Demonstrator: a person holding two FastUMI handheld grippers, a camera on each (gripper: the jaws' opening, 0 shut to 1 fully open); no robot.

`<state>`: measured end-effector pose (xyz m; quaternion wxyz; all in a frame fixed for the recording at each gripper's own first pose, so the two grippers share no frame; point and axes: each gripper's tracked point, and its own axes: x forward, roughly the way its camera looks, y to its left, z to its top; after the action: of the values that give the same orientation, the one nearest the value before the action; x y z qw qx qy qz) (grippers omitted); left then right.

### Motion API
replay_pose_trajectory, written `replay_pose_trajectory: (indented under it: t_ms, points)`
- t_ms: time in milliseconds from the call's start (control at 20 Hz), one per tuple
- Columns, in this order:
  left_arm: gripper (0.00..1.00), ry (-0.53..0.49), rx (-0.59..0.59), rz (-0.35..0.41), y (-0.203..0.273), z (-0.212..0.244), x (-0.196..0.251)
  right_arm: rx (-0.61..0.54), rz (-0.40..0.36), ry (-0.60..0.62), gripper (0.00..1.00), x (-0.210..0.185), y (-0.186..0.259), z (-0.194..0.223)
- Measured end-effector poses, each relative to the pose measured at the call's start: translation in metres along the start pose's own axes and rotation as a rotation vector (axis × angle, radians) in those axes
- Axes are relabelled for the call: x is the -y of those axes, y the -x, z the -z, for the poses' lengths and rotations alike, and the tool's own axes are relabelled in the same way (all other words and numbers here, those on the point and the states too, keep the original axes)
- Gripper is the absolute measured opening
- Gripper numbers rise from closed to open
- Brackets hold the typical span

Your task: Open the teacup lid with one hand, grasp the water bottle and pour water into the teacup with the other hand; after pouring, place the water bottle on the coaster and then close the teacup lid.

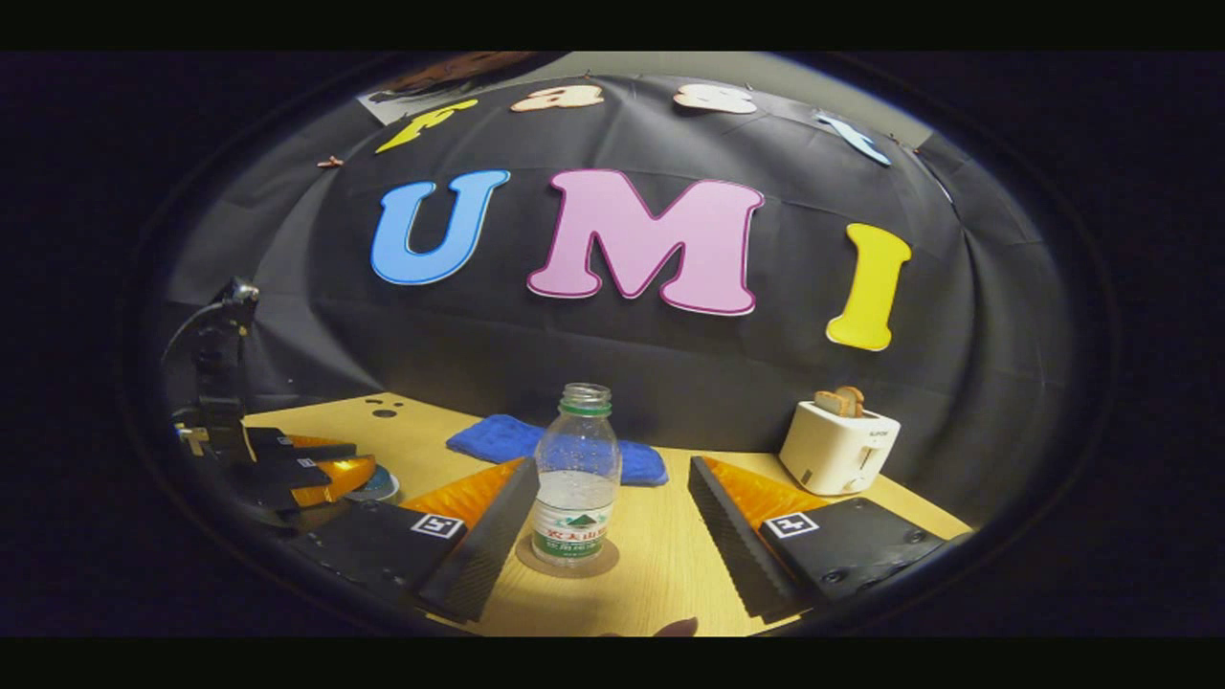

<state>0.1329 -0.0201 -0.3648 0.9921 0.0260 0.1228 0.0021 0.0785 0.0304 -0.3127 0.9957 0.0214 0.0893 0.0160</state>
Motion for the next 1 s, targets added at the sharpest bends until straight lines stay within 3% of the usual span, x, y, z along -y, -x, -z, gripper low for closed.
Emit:
replay_pose_trajectory:
  t_ms: [50,100,150,350,550,750,800,950,1000]
  points:
    - [0.31,0.006,0.014,0.003,0.002,-0.008,0.000,-0.004,-0.004,-0.001,0.98,-0.001,-0.001,0.002]
    - [0.27,0.014,0.022,0.005,0.004,-0.013,-0.002,-0.008,-0.008,-0.002,0.98,-0.002,-0.003,0.004]
    - [0.31,0.023,0.023,0.003,0.008,-0.019,-0.005,-0.012,-0.011,-0.004,0.98,-0.004,-0.004,0.007]
    - [0.30,0.039,0.029,-0.025,0.023,-0.033,-0.021,-0.026,-0.032,-0.014,0.99,-0.011,-0.013,0.018]
    - [0.34,0.043,0.025,-0.058,0.041,-0.039,-0.041,-0.053,-0.055,-0.019,0.98,-0.020,-0.023,0.035]
    - [0.30,0.058,0.013,-0.083,0.054,-0.038,-0.051,-0.059,-0.067,-0.033,0.98,-0.029,-0.037,0.046]
    - [0.35,0.060,0.012,-0.088,0.056,-0.038,-0.052,-0.060,-0.068,-0.040,0.98,-0.030,-0.040,0.048]
    - [0.30,0.064,0.010,-0.101,0.058,-0.036,-0.056,-0.064,-0.060,-0.058,0.98,-0.031,-0.047,0.052]
    - [0.34,0.062,0.009,-0.102,0.059,-0.035,-0.057,-0.066,-0.060,-0.058,0.98,-0.032,-0.050,0.053]
